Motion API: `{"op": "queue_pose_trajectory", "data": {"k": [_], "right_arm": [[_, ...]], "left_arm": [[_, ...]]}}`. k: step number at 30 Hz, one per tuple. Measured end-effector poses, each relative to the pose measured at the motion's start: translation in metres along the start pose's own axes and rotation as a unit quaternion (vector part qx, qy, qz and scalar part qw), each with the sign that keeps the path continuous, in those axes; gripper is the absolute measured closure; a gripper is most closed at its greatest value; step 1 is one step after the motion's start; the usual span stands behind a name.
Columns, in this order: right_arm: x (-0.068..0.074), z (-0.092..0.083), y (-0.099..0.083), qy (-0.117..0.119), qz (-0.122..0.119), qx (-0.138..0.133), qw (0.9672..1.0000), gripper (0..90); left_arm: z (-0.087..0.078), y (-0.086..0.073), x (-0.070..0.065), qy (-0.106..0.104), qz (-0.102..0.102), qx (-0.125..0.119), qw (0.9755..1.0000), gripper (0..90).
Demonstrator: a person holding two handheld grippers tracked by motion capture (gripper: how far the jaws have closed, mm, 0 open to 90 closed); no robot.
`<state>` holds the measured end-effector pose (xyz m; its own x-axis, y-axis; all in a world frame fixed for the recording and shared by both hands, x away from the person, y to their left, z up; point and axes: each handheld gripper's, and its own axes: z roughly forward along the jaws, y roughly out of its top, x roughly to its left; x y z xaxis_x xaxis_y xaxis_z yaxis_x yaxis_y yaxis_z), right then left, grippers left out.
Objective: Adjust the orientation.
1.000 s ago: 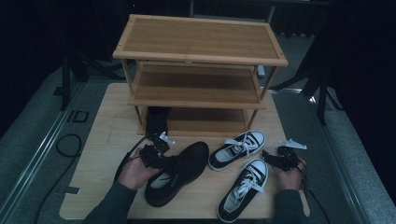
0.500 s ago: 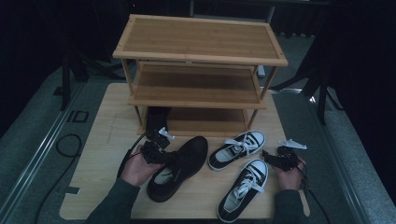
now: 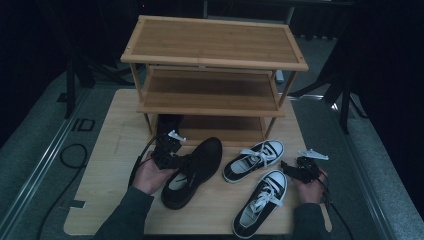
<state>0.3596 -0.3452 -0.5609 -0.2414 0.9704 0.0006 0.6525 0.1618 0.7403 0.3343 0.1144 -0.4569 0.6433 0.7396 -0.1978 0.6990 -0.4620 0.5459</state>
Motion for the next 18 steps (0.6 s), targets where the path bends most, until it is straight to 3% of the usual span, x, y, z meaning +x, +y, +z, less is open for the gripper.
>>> {"op": "queue_pose_trajectory", "data": {"k": [8, 18], "right_arm": [[0.000, 0.000, 0.000, 0.000, 0.000, 0.000, 1.0000, 27.0], [0.000, 0.000, 0.000, 0.000, 0.000, 0.000, 1.0000, 27.0]], "left_arm": [[0.002, 0.009, 0.008, 0.009, -0.016, -0.009, 0.9998, 86.6], [0.001, 0.014, 0.018, 0.031, -0.045, -0.035, 0.9979, 86.6]]}}
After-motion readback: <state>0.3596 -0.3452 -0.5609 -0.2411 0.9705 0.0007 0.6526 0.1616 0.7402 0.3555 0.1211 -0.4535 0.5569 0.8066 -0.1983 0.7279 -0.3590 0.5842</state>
